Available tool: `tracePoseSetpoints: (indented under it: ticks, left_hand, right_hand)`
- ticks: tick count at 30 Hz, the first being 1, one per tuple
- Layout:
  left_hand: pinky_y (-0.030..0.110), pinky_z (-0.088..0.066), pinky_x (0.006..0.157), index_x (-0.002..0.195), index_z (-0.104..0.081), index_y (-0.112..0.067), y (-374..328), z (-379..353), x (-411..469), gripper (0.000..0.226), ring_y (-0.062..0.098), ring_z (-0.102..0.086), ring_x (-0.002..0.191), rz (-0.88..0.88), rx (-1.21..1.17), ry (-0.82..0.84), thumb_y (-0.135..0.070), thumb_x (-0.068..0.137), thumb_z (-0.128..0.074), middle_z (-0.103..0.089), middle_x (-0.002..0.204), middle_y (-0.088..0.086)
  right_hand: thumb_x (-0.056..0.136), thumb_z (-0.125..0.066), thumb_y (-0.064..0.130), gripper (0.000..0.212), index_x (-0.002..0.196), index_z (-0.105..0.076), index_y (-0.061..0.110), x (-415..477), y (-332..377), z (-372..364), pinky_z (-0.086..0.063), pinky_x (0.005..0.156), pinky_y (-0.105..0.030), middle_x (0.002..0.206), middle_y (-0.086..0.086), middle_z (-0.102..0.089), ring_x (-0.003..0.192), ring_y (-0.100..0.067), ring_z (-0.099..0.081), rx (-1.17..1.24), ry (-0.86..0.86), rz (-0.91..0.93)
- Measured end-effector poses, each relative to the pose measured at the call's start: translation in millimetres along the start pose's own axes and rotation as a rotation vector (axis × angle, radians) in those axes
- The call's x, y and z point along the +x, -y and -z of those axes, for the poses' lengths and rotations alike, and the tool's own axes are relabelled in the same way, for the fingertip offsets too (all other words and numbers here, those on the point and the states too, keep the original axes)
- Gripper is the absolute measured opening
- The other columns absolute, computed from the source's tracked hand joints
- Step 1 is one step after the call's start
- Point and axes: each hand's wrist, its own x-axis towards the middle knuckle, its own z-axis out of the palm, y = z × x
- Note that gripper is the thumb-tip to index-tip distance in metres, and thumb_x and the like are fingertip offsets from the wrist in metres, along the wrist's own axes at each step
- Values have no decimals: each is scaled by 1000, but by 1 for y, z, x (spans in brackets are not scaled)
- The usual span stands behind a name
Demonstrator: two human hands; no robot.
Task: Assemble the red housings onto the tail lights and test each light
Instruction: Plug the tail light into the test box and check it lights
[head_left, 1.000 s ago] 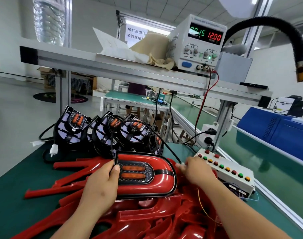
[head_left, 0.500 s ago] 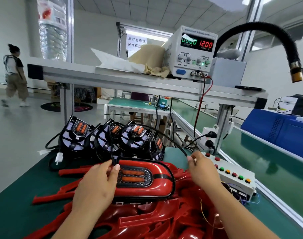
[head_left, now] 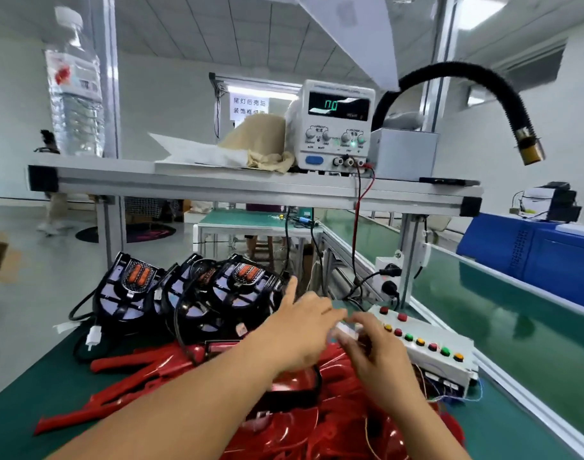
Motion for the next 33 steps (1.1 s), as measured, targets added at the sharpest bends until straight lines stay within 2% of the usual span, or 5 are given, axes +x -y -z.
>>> tracePoseSetpoints:
  ticks: [12, 16, 23, 28, 33]
  left_hand:
    - [32, -12, 110, 129, -49, -27, 11, -2, -8, 36, 21, -36, 106, -61, 16, -64, -45, 103, -34, -50, 112, -3]
    - [36, -28, 101, 129, -51, -27, 26, 18, -5, 37, 20, -38, 108, 87, -89, -83, -47, 102, -36, -50, 112, -2]
    - [12, -41, 69, 109, -61, -28, 89, 96, -36, 32, 0, -55, 79, 343, -681, -752, -51, 94, -45, -62, 91, -11]
    - [9, -46, 80, 94, -59, -36, 115, 128, -63, 17, -15, -60, 86, 339, -986, -933, -49, 91, -49, -67, 90, -19]
    - [35, -45, 100, 101, -57, -28, 132, 147, -86, 22, 9, -63, 106, 310, -1269, -995, -44, 88, -50, -66, 96, -6]
  right_hand:
    - [89, -53, 56, 29, 105, -63, 35, -4, -6, -3, -44, 59, -25, 69, 13, -60, 65, -5, -56, -49, 112, -31]
    - [87, -49, 67, 69, 142, -39, 27, -4, -9, -4, -41, 99, -35, 124, 5, -60, 115, -11, -54, -300, 221, -171]
    - [72, -54, 81, 107, 154, -11, 28, 17, 32, -22, -9, 118, -41, 159, 8, -15, 146, -13, -13, -391, 609, -36]
    - [58, -70, 77, 131, 155, 4, 29, 40, 56, -51, -11, 122, -36, 164, 6, -4, 149, -11, -8, -203, 1025, -77]
    - [41, -71, 85, 142, 148, 12, 45, 52, 59, -64, -11, 121, -45, 162, 11, 1, 149, -14, -2, -298, 1160, -132]
